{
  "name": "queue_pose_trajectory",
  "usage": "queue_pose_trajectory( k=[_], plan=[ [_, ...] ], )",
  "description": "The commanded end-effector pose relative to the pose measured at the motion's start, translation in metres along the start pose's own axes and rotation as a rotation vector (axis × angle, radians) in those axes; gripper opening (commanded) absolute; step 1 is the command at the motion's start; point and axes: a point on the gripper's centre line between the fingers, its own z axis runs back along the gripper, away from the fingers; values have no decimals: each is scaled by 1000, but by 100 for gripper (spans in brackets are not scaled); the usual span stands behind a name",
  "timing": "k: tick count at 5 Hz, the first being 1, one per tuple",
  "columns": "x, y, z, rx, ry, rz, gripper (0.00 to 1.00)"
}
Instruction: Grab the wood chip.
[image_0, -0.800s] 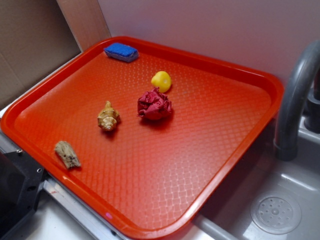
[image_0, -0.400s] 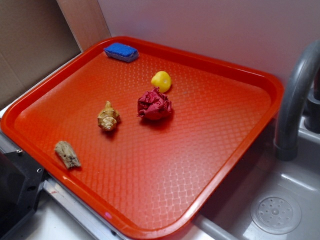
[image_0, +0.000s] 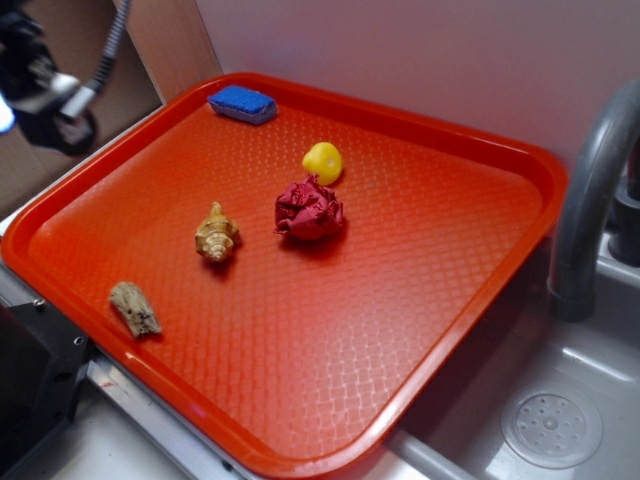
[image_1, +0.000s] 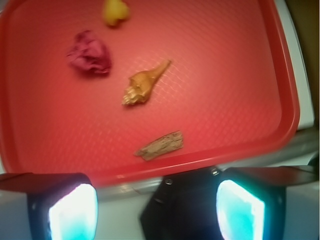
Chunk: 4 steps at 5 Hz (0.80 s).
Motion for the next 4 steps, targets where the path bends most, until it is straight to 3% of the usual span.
queue_pose_trajectory(
  k=[1, 2, 3, 4],
  plan=[
    [-1, 6, -50, 1, -1, 166, 100],
    [8, 12, -72, -28, -71, 124, 100],
    [14, 16, -88, -40, -86, 129, 100],
    [11, 19, -107, -38, -53, 137, 100]
  ],
)
